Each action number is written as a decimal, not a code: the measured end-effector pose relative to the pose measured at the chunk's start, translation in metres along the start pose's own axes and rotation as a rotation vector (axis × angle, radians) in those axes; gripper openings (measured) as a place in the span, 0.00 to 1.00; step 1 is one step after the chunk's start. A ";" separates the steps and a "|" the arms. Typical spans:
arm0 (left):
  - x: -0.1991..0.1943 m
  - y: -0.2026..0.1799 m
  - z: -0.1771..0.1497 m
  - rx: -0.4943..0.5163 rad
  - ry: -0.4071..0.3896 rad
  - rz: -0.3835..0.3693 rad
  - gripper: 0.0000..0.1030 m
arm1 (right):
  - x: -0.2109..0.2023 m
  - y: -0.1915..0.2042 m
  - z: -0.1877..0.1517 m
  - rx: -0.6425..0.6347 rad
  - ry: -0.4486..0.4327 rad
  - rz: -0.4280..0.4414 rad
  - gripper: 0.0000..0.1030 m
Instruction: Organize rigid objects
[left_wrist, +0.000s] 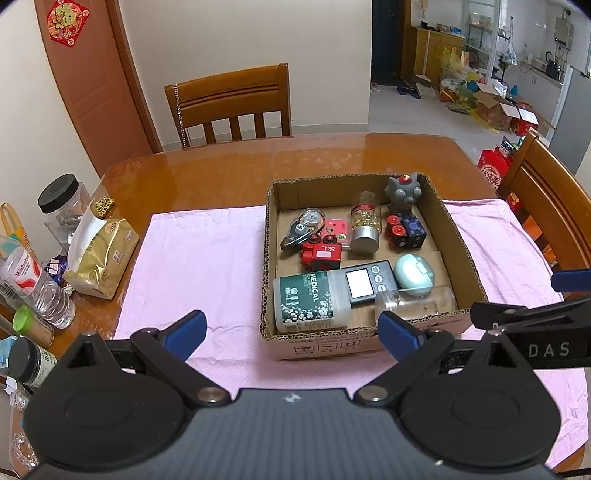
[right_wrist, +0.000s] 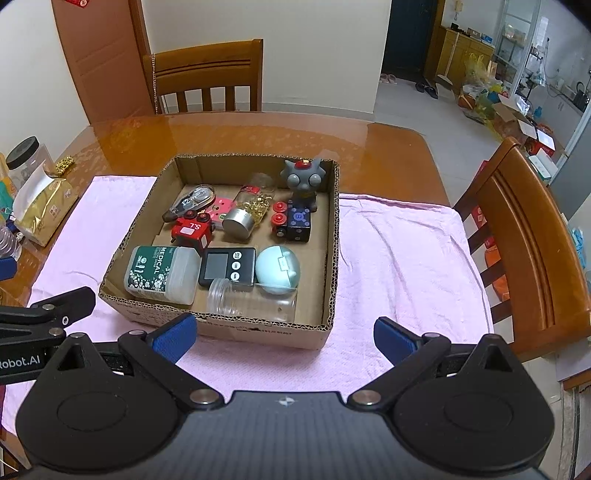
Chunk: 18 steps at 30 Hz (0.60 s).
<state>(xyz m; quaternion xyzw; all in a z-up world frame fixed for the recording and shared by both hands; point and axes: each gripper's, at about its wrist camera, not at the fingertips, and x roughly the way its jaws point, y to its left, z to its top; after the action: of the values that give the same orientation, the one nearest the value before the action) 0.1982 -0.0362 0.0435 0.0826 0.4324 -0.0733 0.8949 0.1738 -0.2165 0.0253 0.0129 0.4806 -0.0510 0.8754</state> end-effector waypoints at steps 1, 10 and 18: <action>0.000 0.000 0.000 -0.002 0.000 0.000 0.96 | 0.000 0.000 0.000 -0.001 0.001 0.001 1.00; 0.001 0.000 0.002 -0.003 0.000 0.003 0.96 | -0.001 -0.001 0.002 0.002 -0.005 -0.001 1.00; 0.002 -0.001 0.003 -0.003 0.004 0.003 0.96 | -0.001 -0.003 0.003 0.006 -0.005 -0.001 1.00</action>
<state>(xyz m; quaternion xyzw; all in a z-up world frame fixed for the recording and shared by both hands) 0.2016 -0.0376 0.0436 0.0822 0.4342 -0.0713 0.8942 0.1753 -0.2193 0.0278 0.0151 0.4781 -0.0527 0.8766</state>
